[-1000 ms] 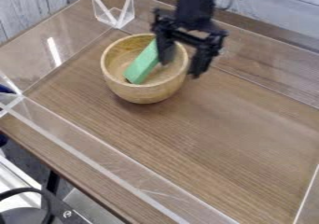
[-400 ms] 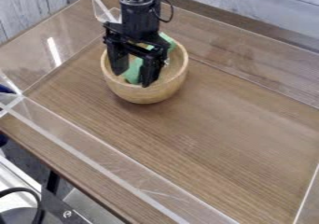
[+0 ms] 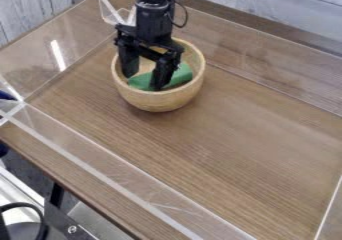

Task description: Remove the green block from inside the brown bowl and put it on the table

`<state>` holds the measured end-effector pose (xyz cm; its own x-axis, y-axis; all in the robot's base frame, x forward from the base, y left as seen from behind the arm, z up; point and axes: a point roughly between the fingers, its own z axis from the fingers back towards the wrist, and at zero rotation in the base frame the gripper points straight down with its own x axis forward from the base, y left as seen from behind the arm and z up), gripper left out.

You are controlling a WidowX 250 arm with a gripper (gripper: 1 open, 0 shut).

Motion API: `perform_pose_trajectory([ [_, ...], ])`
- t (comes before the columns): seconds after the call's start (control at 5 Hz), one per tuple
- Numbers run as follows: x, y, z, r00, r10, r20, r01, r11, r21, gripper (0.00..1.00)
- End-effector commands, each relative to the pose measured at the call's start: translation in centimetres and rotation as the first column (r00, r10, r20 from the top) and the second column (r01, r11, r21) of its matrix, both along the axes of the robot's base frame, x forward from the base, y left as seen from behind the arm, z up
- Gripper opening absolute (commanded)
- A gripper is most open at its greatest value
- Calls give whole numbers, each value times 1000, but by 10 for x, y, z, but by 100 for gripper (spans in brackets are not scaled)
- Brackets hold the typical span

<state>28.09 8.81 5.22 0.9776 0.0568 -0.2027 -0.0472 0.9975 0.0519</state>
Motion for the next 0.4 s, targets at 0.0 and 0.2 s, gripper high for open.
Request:
perform_pose_trajectory([
  [0.0,18,4,11,997,-19,71,17,1000,18,100],
  [0.2,24,5,4,997,-35,76,34,999,14,100],
])
